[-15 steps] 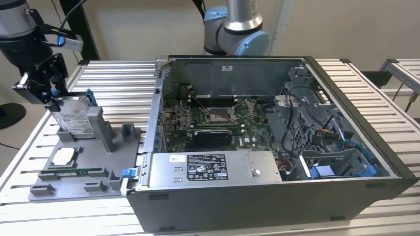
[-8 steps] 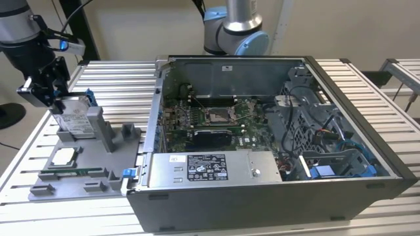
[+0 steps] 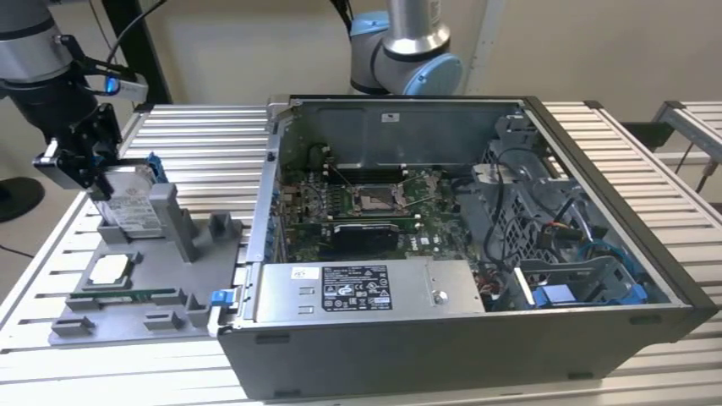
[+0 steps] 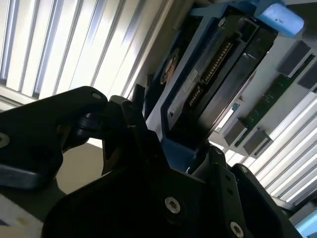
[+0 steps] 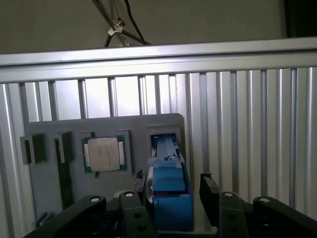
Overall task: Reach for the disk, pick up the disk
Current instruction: 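Pick up the disk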
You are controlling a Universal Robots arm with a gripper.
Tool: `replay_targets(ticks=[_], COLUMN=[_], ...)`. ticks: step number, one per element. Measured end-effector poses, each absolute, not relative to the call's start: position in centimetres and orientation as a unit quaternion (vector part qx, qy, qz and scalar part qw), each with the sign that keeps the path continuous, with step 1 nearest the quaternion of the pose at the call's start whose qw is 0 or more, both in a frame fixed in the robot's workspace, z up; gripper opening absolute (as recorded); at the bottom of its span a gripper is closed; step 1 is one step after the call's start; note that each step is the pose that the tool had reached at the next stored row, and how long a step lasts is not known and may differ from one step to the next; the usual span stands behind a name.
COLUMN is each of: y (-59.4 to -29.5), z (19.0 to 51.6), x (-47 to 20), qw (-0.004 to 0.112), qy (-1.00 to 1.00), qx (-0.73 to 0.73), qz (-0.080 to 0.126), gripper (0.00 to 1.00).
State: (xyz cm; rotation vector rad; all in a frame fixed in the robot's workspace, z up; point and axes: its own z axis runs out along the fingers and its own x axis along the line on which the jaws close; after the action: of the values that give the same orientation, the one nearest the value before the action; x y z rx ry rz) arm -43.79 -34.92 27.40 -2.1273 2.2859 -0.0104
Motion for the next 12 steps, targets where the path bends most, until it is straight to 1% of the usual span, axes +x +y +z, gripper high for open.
replay_targets(ticks=[12], y=[-34.91], z=[26.37], x=[-43.78], qw=[0.01], qy=[0.732], qx=[-0.681], qz=[-0.003], gripper=[1.0])
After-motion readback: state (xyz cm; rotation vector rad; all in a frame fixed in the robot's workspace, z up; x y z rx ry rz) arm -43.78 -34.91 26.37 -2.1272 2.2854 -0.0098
